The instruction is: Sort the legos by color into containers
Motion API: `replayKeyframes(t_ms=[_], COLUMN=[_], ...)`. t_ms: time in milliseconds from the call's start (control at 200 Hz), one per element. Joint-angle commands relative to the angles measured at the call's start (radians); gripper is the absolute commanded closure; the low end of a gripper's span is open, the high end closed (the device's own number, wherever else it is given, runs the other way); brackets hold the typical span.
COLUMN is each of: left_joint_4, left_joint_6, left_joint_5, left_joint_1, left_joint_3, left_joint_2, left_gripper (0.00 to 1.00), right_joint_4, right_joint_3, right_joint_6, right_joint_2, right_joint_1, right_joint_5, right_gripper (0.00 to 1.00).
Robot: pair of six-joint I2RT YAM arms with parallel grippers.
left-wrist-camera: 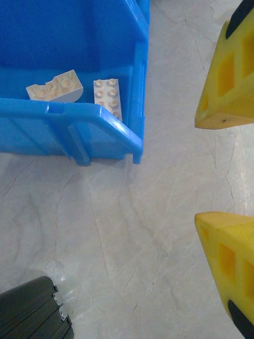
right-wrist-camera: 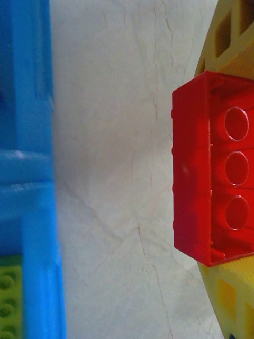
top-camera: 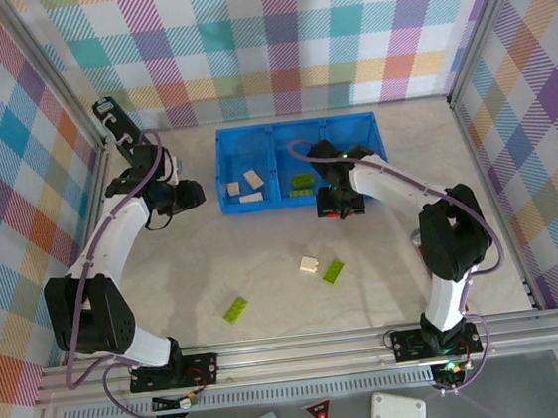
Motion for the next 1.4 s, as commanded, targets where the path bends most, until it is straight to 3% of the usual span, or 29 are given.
replayKeyframes(t_ms=[0, 260, 555, 1040, 1395], left_joint_4=[-0.013, -0.012, -0.012, -0.009, -0.003], left_joint_6=[0.021, 0.017, 0.018, 0.016, 0.014], left_joint_5=[-0.003, 0.003, 0.000, -0.005, -0.004], left_joint_1=[0.009, 0.011, 0.012, 0.011, 0.012], left_joint_3=[0.005, 0.003, 0.001, -0.003, -0.006], left_joint_2=[0.008, 0.014, 0.016, 0.017, 0.025], left_gripper=[0.55, 0.55, 0.55, 0.55, 0.55], right_joint_4=[-0.026, -0.053, -0.039, -0.086, 0.033], right_joint_3=[0.004, 0.091, 0.232, 0.645, 0.718], right_joint_6=[-0.103, -0.221, -0.318, -0.379, -0.385], right_joint_2=[-0.036, -0.006, 0.088, 0.374, 0.484], right_joint_1=[-0.043, -0.160, -0.265, -0.320, -0.333], right_joint_5=[-0.013, -0.026, -0.083, -0.148, -0.145], right_gripper=[0.94, 0.90, 0.92, 0.90, 0.86])
